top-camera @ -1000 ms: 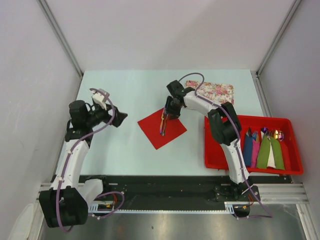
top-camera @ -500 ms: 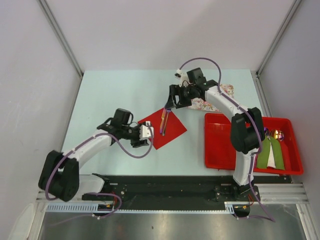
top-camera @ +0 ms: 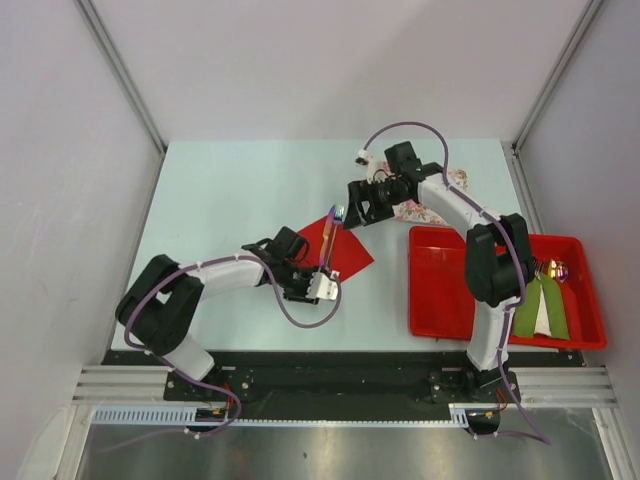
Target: Place the utensils on the paper napkin and roll it up
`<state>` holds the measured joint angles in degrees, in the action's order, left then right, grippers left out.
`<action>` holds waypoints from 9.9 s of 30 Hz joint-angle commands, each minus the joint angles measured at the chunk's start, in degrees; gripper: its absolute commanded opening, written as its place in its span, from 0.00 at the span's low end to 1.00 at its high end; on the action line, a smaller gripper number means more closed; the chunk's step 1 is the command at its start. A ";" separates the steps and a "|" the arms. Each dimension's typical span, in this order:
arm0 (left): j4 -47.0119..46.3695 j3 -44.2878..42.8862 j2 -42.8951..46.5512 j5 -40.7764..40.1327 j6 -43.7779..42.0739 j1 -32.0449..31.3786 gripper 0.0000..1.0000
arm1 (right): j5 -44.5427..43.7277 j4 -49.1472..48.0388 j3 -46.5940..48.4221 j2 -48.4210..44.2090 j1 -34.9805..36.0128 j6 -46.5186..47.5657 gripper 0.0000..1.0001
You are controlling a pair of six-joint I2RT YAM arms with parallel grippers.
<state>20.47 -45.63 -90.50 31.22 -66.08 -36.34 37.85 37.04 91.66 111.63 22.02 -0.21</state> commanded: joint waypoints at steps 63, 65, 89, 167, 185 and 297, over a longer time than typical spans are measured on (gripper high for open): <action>13.19 -27.94 -13.91 1.74 7.73 3.38 0.11 | 12.69 -8.12 -15.54 0.60 1.09 -10.42 0.51; 12.76 -27.68 -14.18 0.86 7.81 3.38 0.14 | 13.04 -8.65 -15.37 1.21 1.80 -10.95 0.51; 9.85 -25.48 -15.50 -1.25 8.16 3.82 0.23 | 6.54 -13.04 -17.04 4.91 5.75 -13.24 0.55; 12.75 -30.84 -22.88 12.72 42.97 12.69 0.04 | 1.35 -11.64 -13.87 4.91 6.63 -13.59 0.17; 12.40 -33.82 -25.60 10.44 45.52 11.99 0.00 | 2.41 -11.63 -15.28 0.96 5.93 -11.74 0.39; -5.35 -15.72 -23.32 15.89 71.89 18.14 0.15 | 24.90 -15.94 -16.77 6.23 -2.16 -22.99 0.48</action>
<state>17.28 -60.45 -112.53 50.22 6.26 -18.22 51.86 27.53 76.23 118.78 20.10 -18.15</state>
